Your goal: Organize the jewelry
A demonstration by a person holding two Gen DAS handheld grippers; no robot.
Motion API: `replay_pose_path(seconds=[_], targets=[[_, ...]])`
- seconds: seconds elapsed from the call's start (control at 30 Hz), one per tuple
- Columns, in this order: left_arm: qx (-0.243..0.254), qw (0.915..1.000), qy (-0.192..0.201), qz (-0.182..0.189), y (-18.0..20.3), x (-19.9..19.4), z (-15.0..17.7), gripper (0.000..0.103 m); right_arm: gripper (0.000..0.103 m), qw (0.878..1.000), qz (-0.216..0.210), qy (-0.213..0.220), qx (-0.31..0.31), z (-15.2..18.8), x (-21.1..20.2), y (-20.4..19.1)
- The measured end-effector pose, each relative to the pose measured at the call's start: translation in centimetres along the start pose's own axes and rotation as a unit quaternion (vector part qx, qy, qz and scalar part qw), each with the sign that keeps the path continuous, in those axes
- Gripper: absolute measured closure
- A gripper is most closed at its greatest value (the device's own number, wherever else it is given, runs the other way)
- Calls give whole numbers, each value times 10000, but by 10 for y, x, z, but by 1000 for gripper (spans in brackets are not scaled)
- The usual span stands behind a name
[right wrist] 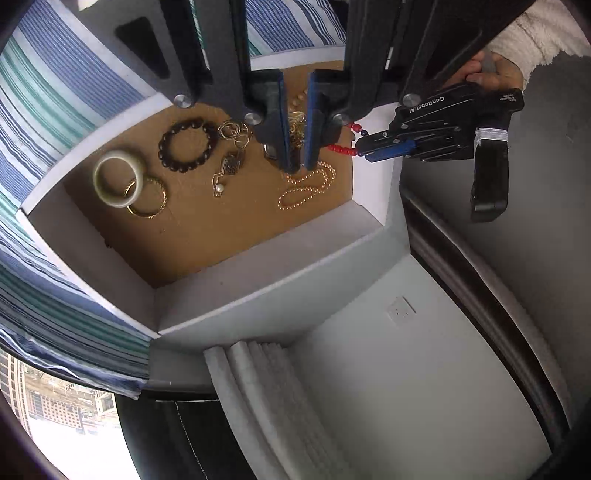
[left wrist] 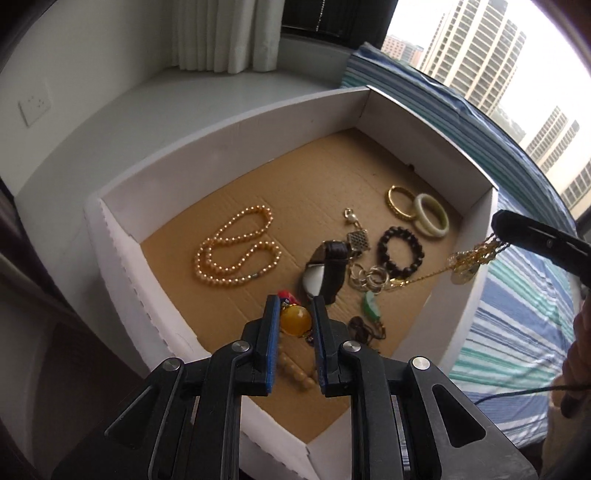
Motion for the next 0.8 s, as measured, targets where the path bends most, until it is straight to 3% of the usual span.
replay_pose_path(seconds=[0.17,0.2,0.23,0.27,0.3,0.33,0.43,0.5,0.57,0.63,0.8], targets=[[20,9995,138,-287,-6,6,3,85,92,9985,145,-519,-39,18,58,-2],[15,9994,207,-290,-4,2,3,77,88,9983,212,-531,-62,19,62,-3],[14,9991,287,-311,-3,-2,3,60,81,9983,262,-519,-76,19,63,-3],[6,9985,410,-364,-2,-8,2,49,68,9983,304,-482,-69,19,60,-3],[-2,9973,570,-462,0,-15,1,29,64,9985,349,-417,-41,18,55,-2],[3,9953,762,-600,1,-22,-2,16,64,9986,397,-357,-33,16,49,-3],[63,9866,1320,-962,9,-49,-7,0,60,9967,770,-186,-182,14,25,-4],[3,9795,1624,-1195,13,-66,-6,1,38,9936,1079,-26,-326,15,9,-4],[-178,9749,1789,-1316,17,-80,-2,1,25,9897,1371,67,-407,18,-5,-4],[-390,9750,1822,-1213,18,-87,2,1,24,9846,1664,156,-518,23,-17,-2],[-608,9845,1318,-982,25,-79,12,1,24,9727,2195,248,-714,35,-33,1]])
Point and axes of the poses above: each gripper's, at about its wrist camera, not at the fingertips, and x roughly the way its jaws point, y to its right, z to its underside, the point moved 9 cm from there along x, roughly the way its jaws point, and after that the axes turned 4 degrees about -y, right-handed, at the moved point
